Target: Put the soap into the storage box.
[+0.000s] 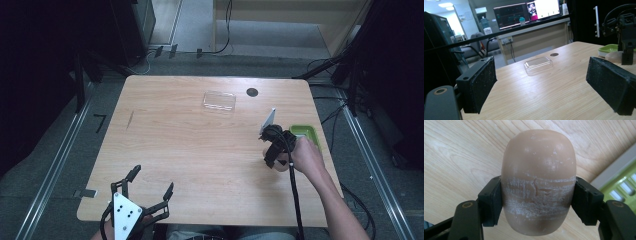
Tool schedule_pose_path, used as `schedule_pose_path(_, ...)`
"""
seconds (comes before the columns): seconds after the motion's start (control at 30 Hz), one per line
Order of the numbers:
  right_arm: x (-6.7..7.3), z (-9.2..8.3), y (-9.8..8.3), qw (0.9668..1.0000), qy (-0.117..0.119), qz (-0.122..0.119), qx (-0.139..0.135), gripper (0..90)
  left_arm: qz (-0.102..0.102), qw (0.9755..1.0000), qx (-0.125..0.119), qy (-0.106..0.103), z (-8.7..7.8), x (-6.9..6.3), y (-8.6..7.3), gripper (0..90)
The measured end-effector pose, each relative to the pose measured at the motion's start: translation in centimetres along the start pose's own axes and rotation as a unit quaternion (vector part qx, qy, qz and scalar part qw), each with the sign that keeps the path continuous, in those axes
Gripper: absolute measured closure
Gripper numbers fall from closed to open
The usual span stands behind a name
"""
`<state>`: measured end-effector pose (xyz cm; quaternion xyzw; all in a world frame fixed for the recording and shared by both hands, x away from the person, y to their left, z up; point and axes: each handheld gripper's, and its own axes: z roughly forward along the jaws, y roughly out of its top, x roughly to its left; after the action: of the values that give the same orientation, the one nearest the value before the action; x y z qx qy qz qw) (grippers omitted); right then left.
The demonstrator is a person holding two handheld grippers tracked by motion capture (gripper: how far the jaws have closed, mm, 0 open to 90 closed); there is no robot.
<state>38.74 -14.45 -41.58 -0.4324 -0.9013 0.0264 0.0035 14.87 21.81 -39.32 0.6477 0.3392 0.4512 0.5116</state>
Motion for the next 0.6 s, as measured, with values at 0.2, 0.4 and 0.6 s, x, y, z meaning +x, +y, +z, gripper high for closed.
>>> schedule_pose_path(0.2,-0.9,-0.3,-1.0,0.9999,0.001,0.012,-0.003,33.7,0.001,1.0000,0.000,0.000,0.0,0.0,0.0,9.9)
schedule_pose_path(0.4,-1.5,-0.5,-1.5,0.9998,0.000,0.021,-0.002,33.7,0.001,1.0000,0.000,0.000,0.0,0.0,0.0,9.9)
schedule_pose_path(0.6,-2.2,-0.6,-1.9,0.9996,-0.002,0.029,-0.002,33.7,0.001,1.0000,0.000,0.000,0.0,0.0,0.0,9.9)
